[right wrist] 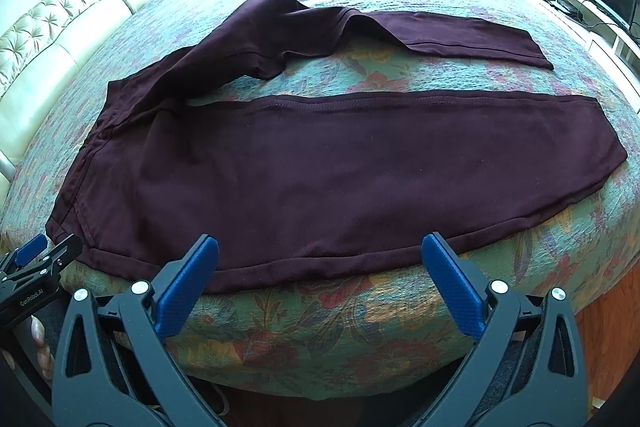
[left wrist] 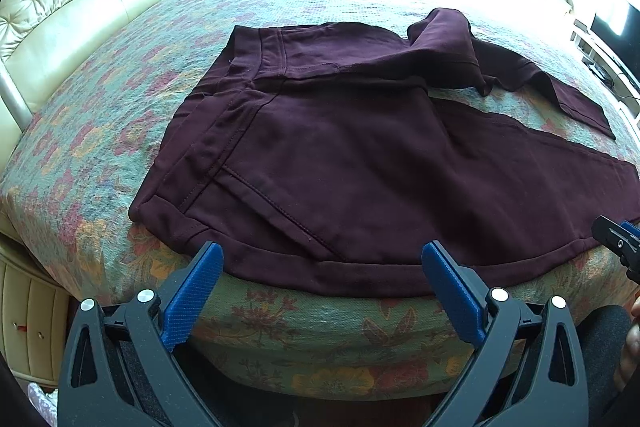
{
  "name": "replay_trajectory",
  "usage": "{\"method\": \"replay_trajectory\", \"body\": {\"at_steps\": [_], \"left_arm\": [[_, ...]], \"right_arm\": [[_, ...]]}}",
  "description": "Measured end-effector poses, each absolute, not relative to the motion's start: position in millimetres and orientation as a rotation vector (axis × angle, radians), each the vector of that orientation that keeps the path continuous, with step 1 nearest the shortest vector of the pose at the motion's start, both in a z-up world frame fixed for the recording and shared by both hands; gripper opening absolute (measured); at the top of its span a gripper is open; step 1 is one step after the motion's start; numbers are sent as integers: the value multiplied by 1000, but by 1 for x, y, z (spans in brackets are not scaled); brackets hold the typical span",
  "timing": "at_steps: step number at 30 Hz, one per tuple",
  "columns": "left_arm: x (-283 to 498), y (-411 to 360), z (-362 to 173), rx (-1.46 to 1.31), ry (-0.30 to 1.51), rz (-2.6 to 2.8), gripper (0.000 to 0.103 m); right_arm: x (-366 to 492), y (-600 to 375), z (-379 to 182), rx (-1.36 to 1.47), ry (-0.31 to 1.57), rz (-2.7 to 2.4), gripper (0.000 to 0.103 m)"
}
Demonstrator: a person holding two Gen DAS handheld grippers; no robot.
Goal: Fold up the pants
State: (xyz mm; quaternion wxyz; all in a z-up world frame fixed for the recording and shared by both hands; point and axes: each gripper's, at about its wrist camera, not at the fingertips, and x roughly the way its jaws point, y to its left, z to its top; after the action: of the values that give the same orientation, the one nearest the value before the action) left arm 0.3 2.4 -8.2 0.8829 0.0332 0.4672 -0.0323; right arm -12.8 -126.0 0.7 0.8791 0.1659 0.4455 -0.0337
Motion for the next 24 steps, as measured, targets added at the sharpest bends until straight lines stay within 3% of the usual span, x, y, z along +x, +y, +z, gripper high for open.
{"method": "replay_trajectory", "body": {"at_steps": [24], "left_arm": [[0,-3,-8,73,979,-81,99]], "right_arm": [[-11,-127,-2,363,945,-72,101]]}}
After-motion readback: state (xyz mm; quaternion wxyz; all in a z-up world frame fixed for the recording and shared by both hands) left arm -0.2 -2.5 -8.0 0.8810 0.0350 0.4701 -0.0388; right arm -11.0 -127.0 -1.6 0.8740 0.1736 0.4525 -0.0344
